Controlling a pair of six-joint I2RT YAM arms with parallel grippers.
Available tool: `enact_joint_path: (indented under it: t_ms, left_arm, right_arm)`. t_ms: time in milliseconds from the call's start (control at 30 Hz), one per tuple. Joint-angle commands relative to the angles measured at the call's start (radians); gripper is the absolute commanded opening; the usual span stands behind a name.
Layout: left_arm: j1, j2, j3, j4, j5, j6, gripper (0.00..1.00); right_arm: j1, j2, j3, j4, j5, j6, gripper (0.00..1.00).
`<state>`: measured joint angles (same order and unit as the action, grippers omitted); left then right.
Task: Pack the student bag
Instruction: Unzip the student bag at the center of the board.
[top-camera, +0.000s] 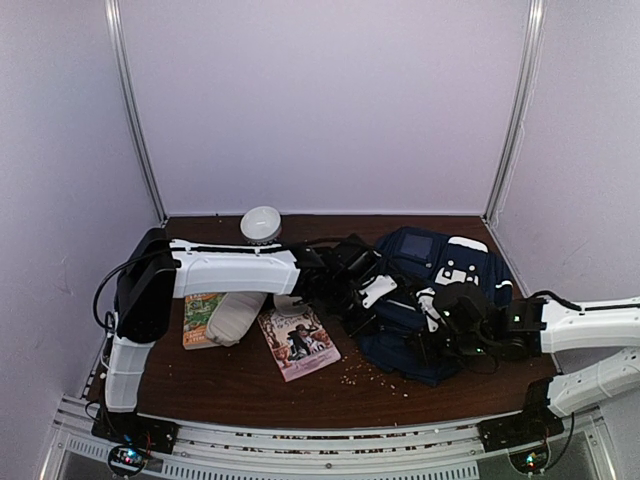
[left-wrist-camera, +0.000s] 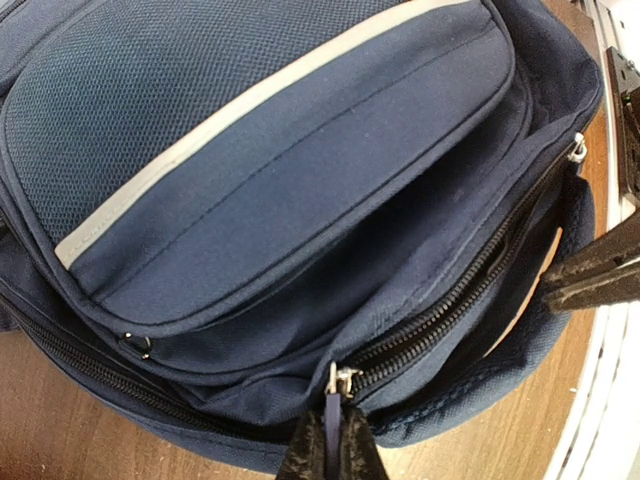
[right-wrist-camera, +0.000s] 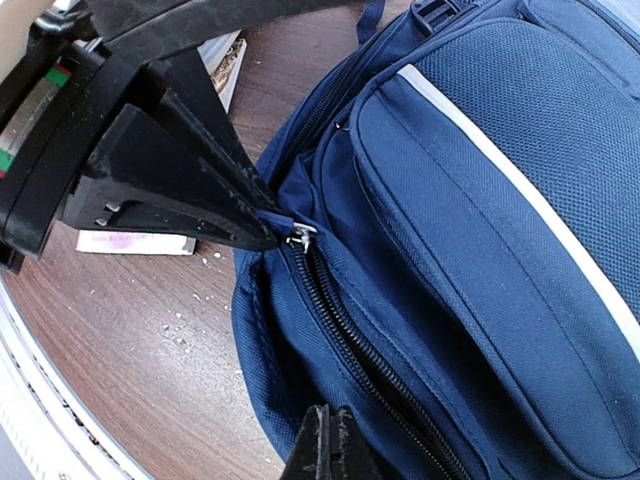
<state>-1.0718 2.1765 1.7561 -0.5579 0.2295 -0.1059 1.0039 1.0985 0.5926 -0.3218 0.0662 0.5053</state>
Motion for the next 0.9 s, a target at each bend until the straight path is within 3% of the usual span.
enact_joint_path:
  t_ms: [0, 267, 367, 567, 733, 867]
  left_arm:
    - [-0.004, -0.033, 0.000, -0.004, -0.029, 0.001, 0.00]
    - [-0.002, -0.073, -0.029, 0.015, 0.000, -0.012, 0.01]
    - [-0.002, -0.077, -0.037, 0.014, 0.013, -0.013, 0.16]
    - [-0.002, -0.076, -0.045, 0.013, 0.021, -0.011, 0.20]
    - [-0.002, -0.076, -0.045, 0.015, 0.018, -0.011, 0.15]
    - [-0.002, -0.079, -0.044, 0.014, 0.003, -0.009, 0.00]
  right_arm:
    - [0.004, -0.026, -0.017, -0.006, 0.024, 0.012, 0.00]
    - [0.004, -0.036, -0.025, -0.005, 0.028, 0.018, 0.00]
    - [0.004, -0.026, -0.022, 0.000, 0.028, 0.019, 0.02]
    - [0.004, -0.015, -0.017, 0.006, 0.024, 0.019, 0.02]
    - [0.005, -0.013, -0.012, 0.003, 0.024, 0.016, 0.02]
    - [0.005, -0.015, -0.013, 0.001, 0.024, 0.017, 0.02]
